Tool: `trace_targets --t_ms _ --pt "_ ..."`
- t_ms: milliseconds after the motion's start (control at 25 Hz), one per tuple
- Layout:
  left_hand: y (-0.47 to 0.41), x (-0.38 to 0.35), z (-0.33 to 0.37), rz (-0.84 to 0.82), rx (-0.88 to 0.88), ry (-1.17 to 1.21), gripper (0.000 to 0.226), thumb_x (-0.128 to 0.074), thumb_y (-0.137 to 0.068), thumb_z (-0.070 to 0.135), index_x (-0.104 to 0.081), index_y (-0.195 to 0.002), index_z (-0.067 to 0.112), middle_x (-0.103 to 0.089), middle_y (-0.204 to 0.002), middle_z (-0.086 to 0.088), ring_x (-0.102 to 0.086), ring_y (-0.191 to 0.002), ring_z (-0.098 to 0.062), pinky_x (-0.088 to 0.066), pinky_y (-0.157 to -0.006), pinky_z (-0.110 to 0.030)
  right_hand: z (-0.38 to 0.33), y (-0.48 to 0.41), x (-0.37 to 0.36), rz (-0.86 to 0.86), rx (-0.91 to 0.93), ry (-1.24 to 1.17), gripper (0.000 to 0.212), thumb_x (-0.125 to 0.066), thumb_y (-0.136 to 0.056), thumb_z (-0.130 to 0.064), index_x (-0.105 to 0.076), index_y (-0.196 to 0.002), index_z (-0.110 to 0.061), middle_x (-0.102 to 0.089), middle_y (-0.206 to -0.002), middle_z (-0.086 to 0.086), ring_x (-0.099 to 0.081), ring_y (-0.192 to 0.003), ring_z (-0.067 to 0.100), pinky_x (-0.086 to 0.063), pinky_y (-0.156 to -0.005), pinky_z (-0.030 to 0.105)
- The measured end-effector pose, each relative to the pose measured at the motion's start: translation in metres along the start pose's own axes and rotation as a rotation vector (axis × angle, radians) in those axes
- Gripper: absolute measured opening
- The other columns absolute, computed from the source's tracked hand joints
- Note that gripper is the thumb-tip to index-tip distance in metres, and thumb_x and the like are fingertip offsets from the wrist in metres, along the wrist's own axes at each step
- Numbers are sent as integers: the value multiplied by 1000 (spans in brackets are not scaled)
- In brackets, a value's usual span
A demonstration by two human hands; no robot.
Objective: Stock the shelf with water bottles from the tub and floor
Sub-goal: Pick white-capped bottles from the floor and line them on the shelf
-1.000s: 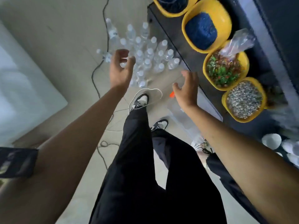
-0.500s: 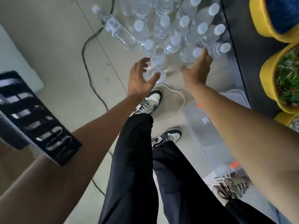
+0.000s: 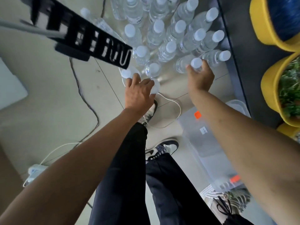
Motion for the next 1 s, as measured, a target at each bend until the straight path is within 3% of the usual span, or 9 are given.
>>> trace_targets --t_ms 200,320,440,600,760,1000 --pt "14 61 24 111 11 284 33 -78 -82 18 -72 -111 4 -75 -112 -9 -60 -119 -41 -44 -90 -41 -24 34 55 9 21 -17 38 -72 -81 -36 -72 -113 -16 -74 -106 -1 -68 -101 19 -56 -88 41" --pt "16 134 55 148 147 485 36 -75 -85 23 -71 -118 9 -72 -118 -8 -62 -119 -31 -52 -89 -42 -62 63 112 57 33 -77 36 -73 -80 -32 -73 -112 -15 -73 -107 0 -66 -99 17 -55 -89 40" --pt "17 212 95 191 168 579 35 -72 -86 27 -69 -119 16 -73 -114 -2 -66 -106 -25 -54 -85 -38 -103 101 178 157 111 -187 27 -76 -80 -21 -74 -103 -7 -74 -100 8 -61 -88 12 -55 -85 42" --pt "22 352 169 282 28 708 36 -75 -85 25 -70 -118 13 -73 -116 -1 -65 -110 -25 -53 -87 -35 -168 151 288 198 159 -434 33 -74 -84 -8 -72 -117 -9 -74 -116 7 -69 -111 24 -54 -97 50" --pt "36 489 246 379 -108 744 29 -73 -82 28 -71 -107 13 -73 -104 1 -61 -100 -28 -50 -82 -39 -240 188 406 320 247 -560 33 -75 -83 -16 -73 -116 -11 -75 -109 5 -70 -104 26 -55 -91 55" --pt "86 662 371 525 -369 939 26 -70 -82 38 -70 -100 19 -66 -93 17 -55 -96 -21 -49 -83 -42 -313 258 611 525 414 -630 29 -80 -77 -26 -74 -106 -19 -73 -102 -9 -70 -99 17 -58 -85 48"
Point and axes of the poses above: each hand's wrist, its own y-axis away from the middle knuckle, its own x-axis out of the back of the hand, z = x × y, the point moved 3 cm from there along -y, towards the middle knuckle
